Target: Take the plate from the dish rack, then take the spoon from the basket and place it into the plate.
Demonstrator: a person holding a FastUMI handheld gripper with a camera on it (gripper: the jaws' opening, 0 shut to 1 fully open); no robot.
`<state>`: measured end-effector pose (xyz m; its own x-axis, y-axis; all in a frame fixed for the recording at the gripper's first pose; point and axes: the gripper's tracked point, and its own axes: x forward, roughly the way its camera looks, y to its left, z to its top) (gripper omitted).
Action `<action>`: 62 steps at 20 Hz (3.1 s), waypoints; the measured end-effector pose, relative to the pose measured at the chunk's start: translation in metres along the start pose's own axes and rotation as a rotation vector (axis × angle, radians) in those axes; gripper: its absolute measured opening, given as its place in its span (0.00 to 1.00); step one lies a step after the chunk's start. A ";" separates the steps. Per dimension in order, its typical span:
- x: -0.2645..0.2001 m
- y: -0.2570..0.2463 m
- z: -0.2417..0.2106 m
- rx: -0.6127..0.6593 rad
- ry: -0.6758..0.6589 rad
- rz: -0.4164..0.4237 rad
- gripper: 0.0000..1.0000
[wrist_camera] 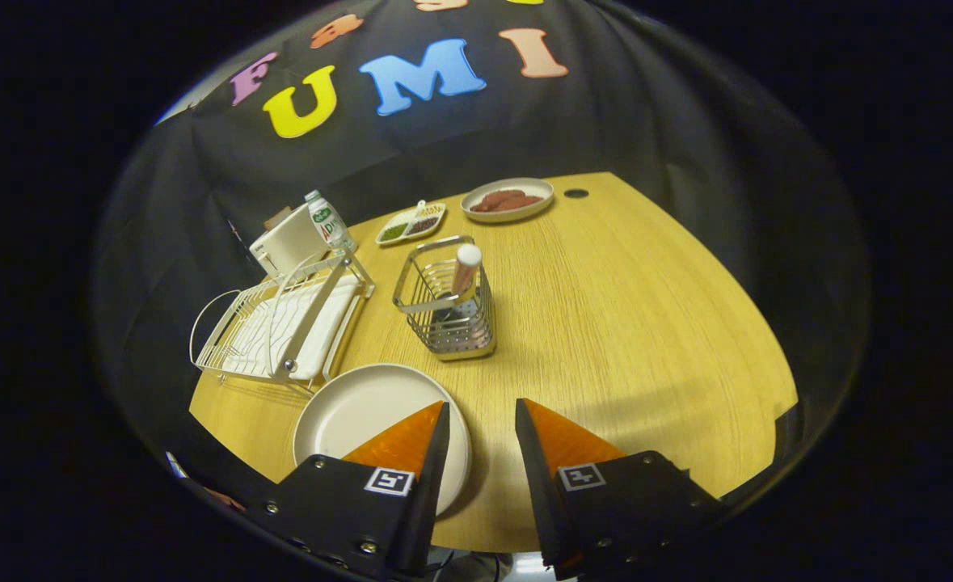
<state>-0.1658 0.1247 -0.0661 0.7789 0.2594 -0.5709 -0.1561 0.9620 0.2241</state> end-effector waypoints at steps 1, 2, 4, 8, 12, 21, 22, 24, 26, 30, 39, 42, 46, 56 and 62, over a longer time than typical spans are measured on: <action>-0.005 -0.001 0.009 -0.029 -0.033 0.002 0.50; -0.010 -0.003 0.018 -0.051 -0.065 0.002 0.50; -0.021 -0.004 0.041 -0.092 -0.155 0.010 0.50; -0.027 -0.005 0.082 -0.142 -0.352 0.031 0.51; -0.021 -0.004 0.105 -0.224 -0.485 0.037 0.51; 0.049 0.003 0.108 -0.198 -0.538 0.036 0.51; 0.055 0.004 0.108 -0.190 -0.533 0.037 0.51; 0.065 0.003 0.110 -0.183 -0.529 0.039 0.51; 0.071 0.000 0.111 -0.192 -0.532 0.017 0.42; 0.070 0.009 0.105 -0.184 -0.538 0.060 0.29; 0.062 0.021 0.116 -0.199 -0.499 0.045 0.03; 0.043 0.025 0.127 -0.223 -0.508 0.029 0.03; 0.012 0.035 0.145 -0.230 -0.529 0.031 0.03; -0.064 0.053 0.188 -0.255 -0.564 0.020 0.03; -0.087 0.065 0.192 -0.276 -0.557 0.007 0.03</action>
<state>-0.1275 0.1484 0.1500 0.9656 0.2542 -0.0552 -0.2560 0.9663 -0.0287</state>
